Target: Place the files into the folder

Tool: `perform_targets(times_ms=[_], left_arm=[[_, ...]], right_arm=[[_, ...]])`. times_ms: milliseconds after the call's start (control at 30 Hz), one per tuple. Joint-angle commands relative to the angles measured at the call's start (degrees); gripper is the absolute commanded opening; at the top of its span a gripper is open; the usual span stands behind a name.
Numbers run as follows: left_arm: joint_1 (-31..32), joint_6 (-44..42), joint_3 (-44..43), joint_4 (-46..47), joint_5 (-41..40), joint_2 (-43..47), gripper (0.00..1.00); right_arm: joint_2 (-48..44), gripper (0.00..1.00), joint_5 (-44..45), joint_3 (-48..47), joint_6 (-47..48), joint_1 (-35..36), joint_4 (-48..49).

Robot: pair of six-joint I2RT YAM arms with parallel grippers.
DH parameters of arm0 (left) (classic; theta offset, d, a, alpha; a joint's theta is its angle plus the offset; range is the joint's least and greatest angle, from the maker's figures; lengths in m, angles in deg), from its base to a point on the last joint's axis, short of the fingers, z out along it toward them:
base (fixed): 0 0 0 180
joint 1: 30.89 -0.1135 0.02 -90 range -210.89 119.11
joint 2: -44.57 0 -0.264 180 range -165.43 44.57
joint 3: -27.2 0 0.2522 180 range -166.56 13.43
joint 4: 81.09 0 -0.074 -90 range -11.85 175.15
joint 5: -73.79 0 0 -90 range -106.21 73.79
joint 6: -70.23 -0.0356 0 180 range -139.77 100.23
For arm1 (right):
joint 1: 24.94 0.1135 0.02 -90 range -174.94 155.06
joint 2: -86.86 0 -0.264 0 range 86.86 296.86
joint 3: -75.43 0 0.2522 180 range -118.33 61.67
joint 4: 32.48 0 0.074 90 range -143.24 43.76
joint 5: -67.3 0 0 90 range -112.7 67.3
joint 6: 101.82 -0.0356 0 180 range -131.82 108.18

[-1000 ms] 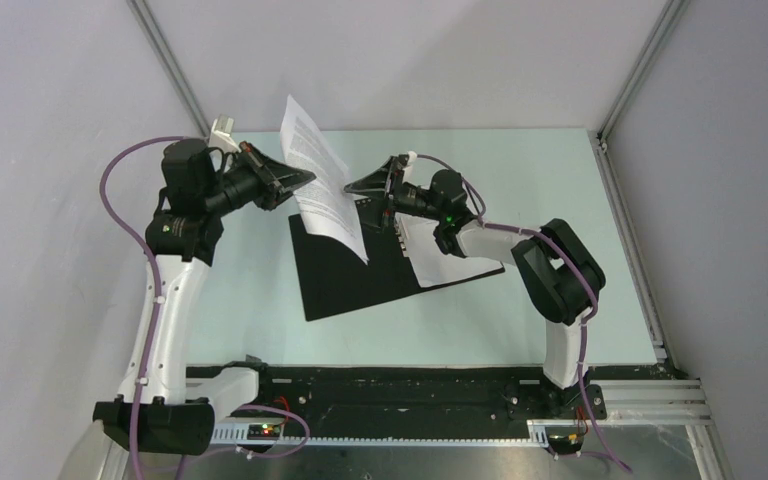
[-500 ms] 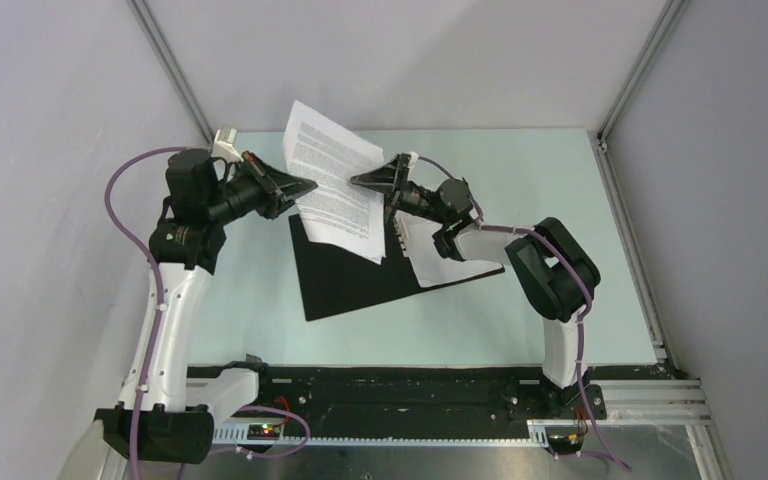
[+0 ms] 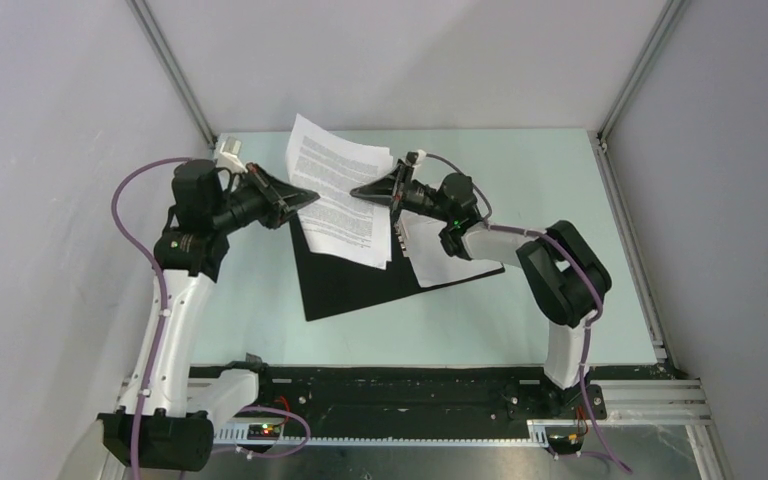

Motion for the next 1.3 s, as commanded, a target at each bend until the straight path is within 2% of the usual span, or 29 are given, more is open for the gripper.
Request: perform_targets(times_ms=[0,33,67,100,133,167,200,233,267,300,333,400,433,533,767,900,1133,1267], left_arm=[[0.38,-3.25,2.48,0.63,3.18,1.41,0.18],[0.41,-5.58,3.35,-0.83,2.74,1.82,0.28],[0.37,-6.92,3.65,-1.94,0.67,1.95,0.49],[0.52,-9.70,4.09,-4.09,-0.59,2.08,0.58],[0.69,-12.40,4.23,-4.93,-3.31,1.99,0.71],[1.37,-13.54,4.25,-6.83,-7.46,1.31,0.76],[2.04,-15.67,3.93,-7.62,-9.83,0.13,0.83],[3.57,-16.45,3.67,-8.78,-14.60,-0.75,0.85],[5.74,-17.51,2.90,-9.47,-17.63,-2.85,0.86],[6.90,-17.72,2.59,-9.60,-23.12,-4.08,0.86],[9.16,-17.59,1.51,-9.63,-25.93,-7.22,0.87],[12.64,-16.91,-0.78,-9.58,-33.19,-12.92,0.85],[13.65,-16.58,-1.85,-9.57,-37.54,-15.22,0.82],[18.08,-15.58,-8.52,-8.83,-42.30,-26.96,0.75],[23.33,-12.48,-22.64,-7.13,-45.47,-48.51,0.61],[26.13,-11.35,-30.15,-6.88,-47.10,-56.94,0.53],[31.03,-8.50,-32.78,-6.99,-52.76,-61.60,0.45],[33.69,-7.39,-33.95,-6.98,-55.79,-63.71,0.45]], right_arm=[[-7.27,0.10,-2.37,-0.11,13.78,-2.03,-12.40],[-9.70,0.07,-2.52,-0.11,16.49,-2.62,-18.69],[-11.05,0.01,-2.37,-0.36,23.03,-3.98,-22.37],[-12.51,0.00,-1.62,-0.81,26.79,-4.69,-32.15],[-15.78,0.00,-0.73,-2.73,36.13,-6.34,-38.07],[-19.04,0.00,3.32,-4.10,41.51,-7.19,-52.70],[-20.37,0.00,6.35,-7.97,52.99,-8.44,-68.54],[-22.60,0.00,14.78,-11.97,57.72,-9.13,-74.81],[-23.34,0.00,24.05,-14.17,66.30,-9.24,-85.84],[-24.05,0.00,28.32,-17.19,72.62,-9.28,-90.49],[-24.11,0.00,36.11,-18.76,75.31,-9.19,-97.58],[-23.87,0.00,45.40,-21.96,80.48,-9.12,-104.96],[-24.27,0.00,47.38,-22.54,82.45,-9.27,-106.33],[-26.46,0.00,53.45,-22.27,84.60,-9.44,-109.17],[-30.80,0.00,55.00,-23.47,86.53,-11.28,-113.21],[-33.22,0.00,55.55,-23.81,87.38,-12.71,-114.85],[-35.55,0.00,54.59,-25.41,87.66,-14.45,-116.28],[-35.51,0.00,53.70,-26.32,87.47,-14.50,-116.78]])
